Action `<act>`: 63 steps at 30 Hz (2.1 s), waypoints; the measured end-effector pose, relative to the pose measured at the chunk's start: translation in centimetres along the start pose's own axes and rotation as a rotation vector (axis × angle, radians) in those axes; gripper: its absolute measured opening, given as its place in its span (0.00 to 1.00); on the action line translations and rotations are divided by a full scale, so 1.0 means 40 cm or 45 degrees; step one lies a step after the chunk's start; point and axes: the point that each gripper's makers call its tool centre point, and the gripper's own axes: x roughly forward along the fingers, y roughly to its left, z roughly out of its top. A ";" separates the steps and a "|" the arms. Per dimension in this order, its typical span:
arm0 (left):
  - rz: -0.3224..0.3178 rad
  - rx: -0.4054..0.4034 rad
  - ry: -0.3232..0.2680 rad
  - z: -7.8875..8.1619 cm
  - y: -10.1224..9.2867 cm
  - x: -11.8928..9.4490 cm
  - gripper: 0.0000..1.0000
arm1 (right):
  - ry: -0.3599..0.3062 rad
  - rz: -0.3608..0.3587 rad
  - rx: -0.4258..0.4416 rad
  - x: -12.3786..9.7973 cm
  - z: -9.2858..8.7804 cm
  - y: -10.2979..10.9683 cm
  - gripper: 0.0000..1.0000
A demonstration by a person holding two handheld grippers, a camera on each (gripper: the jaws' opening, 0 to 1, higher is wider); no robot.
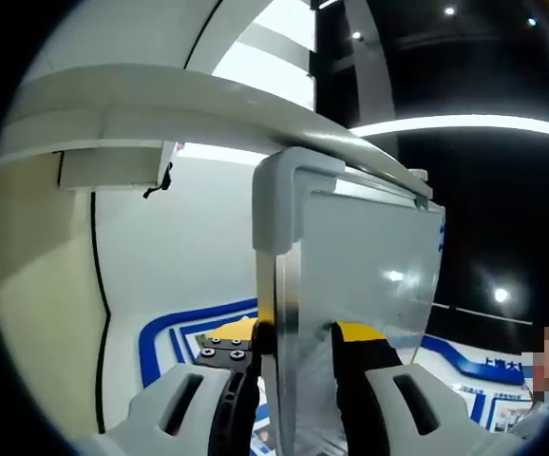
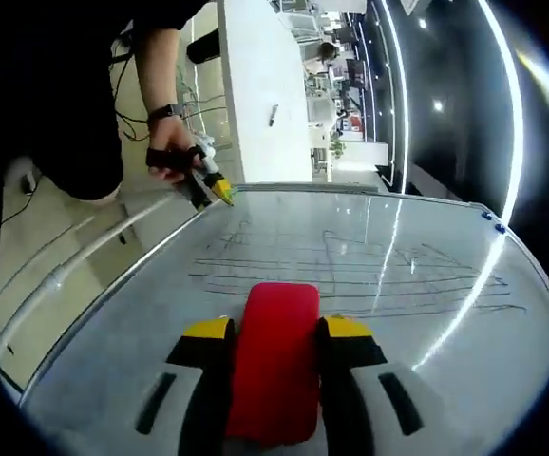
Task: Wipe the writing off the whiteboard with the eraser
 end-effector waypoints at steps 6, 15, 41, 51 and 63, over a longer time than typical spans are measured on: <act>0.002 0.000 -0.003 -0.001 0.000 0.000 0.33 | -0.018 -0.112 0.059 -0.055 -0.009 -0.231 0.30; 0.001 0.000 0.002 -0.004 -0.002 0.000 0.33 | -0.053 -0.253 0.147 -0.114 -0.014 -0.490 0.30; -0.001 -0.002 -0.007 -0.002 0.006 0.001 0.33 | -0.114 -0.373 0.165 -0.068 0.007 -0.364 0.30; 0.002 -0.005 -0.007 -0.012 -0.004 0.000 0.33 | -0.138 -0.253 0.151 0.015 0.019 -0.092 0.30; 0.004 -0.004 -0.005 -0.009 -0.001 -0.001 0.33 | -0.099 -0.048 0.126 0.094 0.029 0.266 0.30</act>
